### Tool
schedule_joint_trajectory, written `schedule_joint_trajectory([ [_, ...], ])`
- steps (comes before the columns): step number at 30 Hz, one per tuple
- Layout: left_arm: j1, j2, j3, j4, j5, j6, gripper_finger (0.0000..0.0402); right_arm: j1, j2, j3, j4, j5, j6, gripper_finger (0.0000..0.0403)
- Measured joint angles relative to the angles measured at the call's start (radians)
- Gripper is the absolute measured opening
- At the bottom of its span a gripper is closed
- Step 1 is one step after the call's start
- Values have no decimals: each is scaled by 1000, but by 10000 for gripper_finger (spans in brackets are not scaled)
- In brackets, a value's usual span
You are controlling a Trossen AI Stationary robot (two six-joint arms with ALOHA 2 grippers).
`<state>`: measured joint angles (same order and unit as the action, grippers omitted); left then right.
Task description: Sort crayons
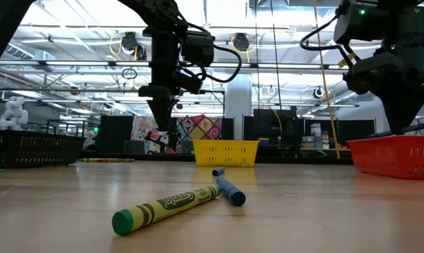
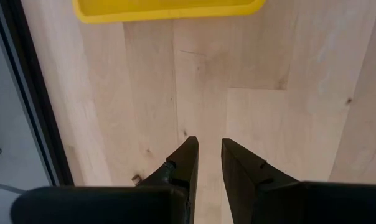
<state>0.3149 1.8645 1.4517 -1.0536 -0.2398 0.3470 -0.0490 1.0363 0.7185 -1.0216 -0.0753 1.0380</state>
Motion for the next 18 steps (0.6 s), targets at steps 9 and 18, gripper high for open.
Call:
schedule_joint_trajectory([
  [9, 0, 0, 0, 0, 0, 0, 66, 0, 36, 0, -3, 63, -9, 20],
  [18, 0, 0, 0, 20, 0, 0, 66, 0, 80, 0, -5, 76, -44, 20],
])
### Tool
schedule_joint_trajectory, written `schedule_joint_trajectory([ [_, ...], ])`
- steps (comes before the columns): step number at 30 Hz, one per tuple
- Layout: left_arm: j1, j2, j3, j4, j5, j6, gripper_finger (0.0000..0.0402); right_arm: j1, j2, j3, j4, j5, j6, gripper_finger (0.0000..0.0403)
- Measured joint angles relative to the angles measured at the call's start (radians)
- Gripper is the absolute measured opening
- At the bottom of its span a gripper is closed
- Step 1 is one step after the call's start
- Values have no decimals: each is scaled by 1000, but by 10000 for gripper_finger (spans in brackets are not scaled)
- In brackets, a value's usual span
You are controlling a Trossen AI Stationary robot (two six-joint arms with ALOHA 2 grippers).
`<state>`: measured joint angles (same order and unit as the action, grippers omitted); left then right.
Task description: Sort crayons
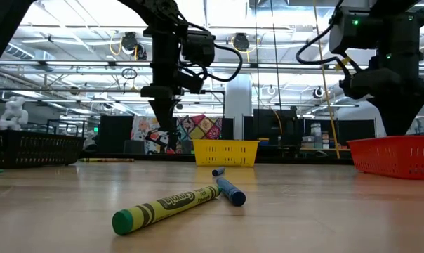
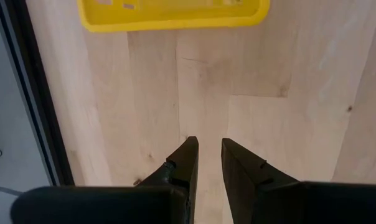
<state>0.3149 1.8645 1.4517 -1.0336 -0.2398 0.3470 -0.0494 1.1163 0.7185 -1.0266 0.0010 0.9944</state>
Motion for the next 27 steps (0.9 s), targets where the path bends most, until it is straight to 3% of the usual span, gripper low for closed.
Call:
schedule_joint_trajectory([
  [14, 0, 0, 0, 7, 0, 0, 66, 0, 62, 0, 6, -3, -75, 51],
  [27, 0, 0, 0, 7, 0, -77, 66, 0, 62, 0, 6, -3, -65, 51],
])
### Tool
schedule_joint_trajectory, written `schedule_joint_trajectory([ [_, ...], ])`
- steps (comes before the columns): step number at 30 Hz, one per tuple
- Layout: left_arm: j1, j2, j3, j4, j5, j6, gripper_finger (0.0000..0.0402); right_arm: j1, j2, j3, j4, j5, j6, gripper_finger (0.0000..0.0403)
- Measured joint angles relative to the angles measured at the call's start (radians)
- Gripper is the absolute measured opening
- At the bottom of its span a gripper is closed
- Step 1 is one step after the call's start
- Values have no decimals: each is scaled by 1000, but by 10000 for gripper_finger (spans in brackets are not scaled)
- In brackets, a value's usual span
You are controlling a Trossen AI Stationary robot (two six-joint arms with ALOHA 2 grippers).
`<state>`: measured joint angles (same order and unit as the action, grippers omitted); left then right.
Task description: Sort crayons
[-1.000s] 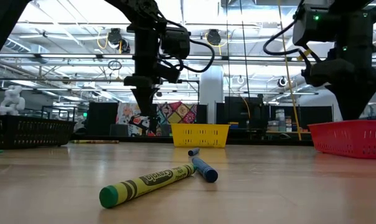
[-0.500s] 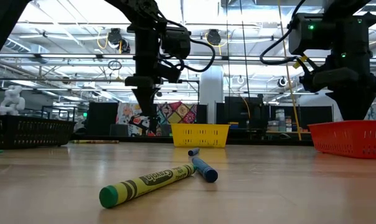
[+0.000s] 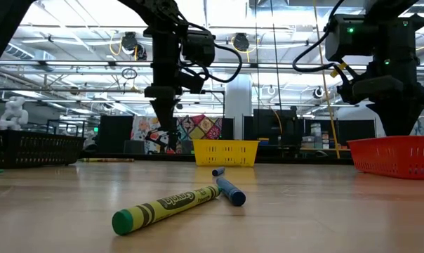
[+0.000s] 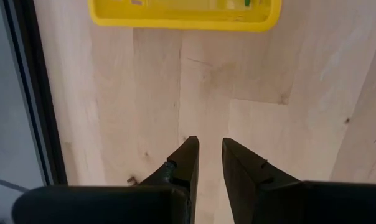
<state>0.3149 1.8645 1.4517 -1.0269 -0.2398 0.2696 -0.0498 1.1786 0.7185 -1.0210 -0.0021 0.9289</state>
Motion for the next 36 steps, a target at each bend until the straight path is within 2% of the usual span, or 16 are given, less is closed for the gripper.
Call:
schedule_joint_trajectory([
  [10, -3, 0, 0, -10, 0, -2, 66, 0, 0, 0, 0, 1, -40, 51],
  [18, -16, 0, 0, -141, 0, -2, 66, 0, 0, 0, 0, 70, -81, 51],
  [23, -21, 0, 0, -161, 7, -2, 66, 0, 0, 0, 0, 80, -80, 51],
  [28, -21, 0, 0, -159, 87, -1, 66, 0, 0, 0, 0, 80, -78, 51],
  [36, -28, 0, 0, -162, 141, -1, 66, 0, 0, 0, 0, 80, -78, 51],
])
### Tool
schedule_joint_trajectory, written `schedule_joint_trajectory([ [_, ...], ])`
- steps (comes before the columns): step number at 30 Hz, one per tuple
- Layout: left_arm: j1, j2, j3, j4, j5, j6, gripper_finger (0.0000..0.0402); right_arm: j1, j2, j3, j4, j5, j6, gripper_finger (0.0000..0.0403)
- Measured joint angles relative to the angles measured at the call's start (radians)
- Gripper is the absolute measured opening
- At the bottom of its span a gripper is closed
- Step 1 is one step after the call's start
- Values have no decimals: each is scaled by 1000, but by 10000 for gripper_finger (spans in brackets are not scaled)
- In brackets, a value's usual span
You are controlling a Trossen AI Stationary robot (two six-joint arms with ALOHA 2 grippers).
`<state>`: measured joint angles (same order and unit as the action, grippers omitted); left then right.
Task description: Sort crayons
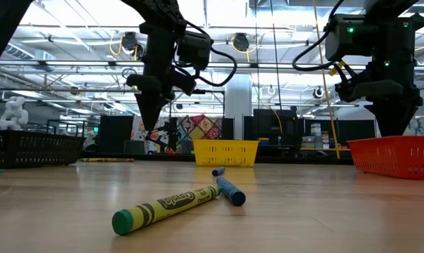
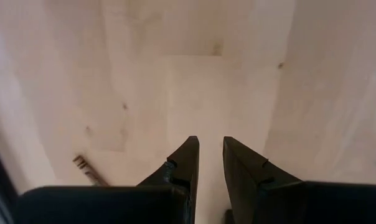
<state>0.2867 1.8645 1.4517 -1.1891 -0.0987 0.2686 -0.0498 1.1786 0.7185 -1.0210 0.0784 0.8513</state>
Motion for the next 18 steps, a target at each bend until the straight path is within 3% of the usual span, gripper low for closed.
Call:
schedule_joint_trajectory([
  [13, -40, 0, 0, 3, -8, 26, 66, 0, 0, 0, 0, 0, -1, 51],
  [18, -43, 0, 0, 12, -89, 25, 66, 0, 0, 0, 0, 0, -3, 51],
])
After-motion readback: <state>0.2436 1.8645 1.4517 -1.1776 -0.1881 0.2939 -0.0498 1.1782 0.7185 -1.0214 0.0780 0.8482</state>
